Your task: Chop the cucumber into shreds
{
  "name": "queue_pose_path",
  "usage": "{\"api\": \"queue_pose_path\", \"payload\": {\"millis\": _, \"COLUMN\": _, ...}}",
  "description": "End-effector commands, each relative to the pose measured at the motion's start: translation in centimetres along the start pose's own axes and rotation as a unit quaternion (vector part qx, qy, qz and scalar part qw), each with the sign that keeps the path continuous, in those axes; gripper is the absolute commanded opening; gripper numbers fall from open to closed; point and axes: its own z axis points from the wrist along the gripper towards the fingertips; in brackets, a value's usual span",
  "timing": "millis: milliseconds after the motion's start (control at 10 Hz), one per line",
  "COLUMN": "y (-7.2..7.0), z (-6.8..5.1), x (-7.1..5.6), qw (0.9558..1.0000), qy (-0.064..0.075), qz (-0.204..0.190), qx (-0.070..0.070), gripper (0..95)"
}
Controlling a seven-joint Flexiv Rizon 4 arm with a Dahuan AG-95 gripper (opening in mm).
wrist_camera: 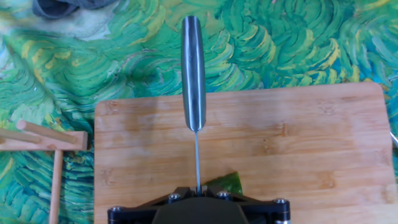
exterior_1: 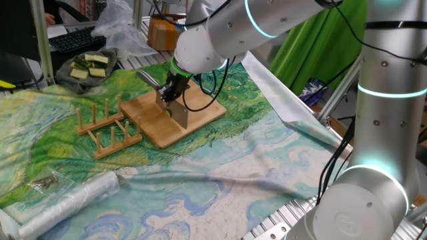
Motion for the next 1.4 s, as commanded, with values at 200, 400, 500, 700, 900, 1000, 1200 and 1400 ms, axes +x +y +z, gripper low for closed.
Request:
{"api": "queue_pose_path", "payload": {"millis": 200, "y": -0.1, "z": -0.9, "x": 0.0, "qw": 0.9999, "qy": 0.012, "qz": -0.001, "qx": 0.012, "gripper": 0.0}}
{"api": "queue_pose_path", "payload": {"millis": 400, "y": -0.3, "z": -2.1, "x": -0.1, "qw": 0.9997, "qy": 0.017, "qz": -0.001, "qx": 0.015, "gripper": 0.0}}
{"api": "queue_pose_path", "payload": {"millis": 500, "y": -0.5, "z": -2.7, "x": -0.1, "qw": 0.9997, "qy": 0.019, "qz": -0.003, "qx": 0.014, "gripper": 0.0}}
{"api": "queue_pose_path", "payload": {"millis": 700, "y": -1.1, "z": -2.7, "x": -0.1, "qw": 0.9997, "qy": 0.016, "qz": -0.008, "qx": 0.013, "gripper": 0.0}}
{"api": "queue_pose_path", "payload": {"millis": 900, "y": -1.3, "z": -2.2, "x": -0.1, "qw": 0.9998, "qy": 0.016, "qz": -0.008, "qx": 0.011, "gripper": 0.0}}
{"api": "queue_pose_path", "payload": {"millis": 1000, "y": -1.3, "z": -1.9, "x": -0.1, "qw": 0.9998, "qy": 0.014, "qz": -0.005, "qx": 0.010, "gripper": 0.0}}
{"api": "queue_pose_path", "payload": {"millis": 1200, "y": -1.3, "z": -2.0, "x": -0.1, "qw": 0.9999, "qy": 0.013, "qz": -0.003, "qx": 0.010, "gripper": 0.0}}
{"api": "queue_pose_path", "payload": {"millis": 1400, "y": -1.3, "z": -2.0, "x": -0.1, "qw": 0.9999, "qy": 0.013, "qz": -0.002, "qx": 0.010, "gripper": 0.0}}
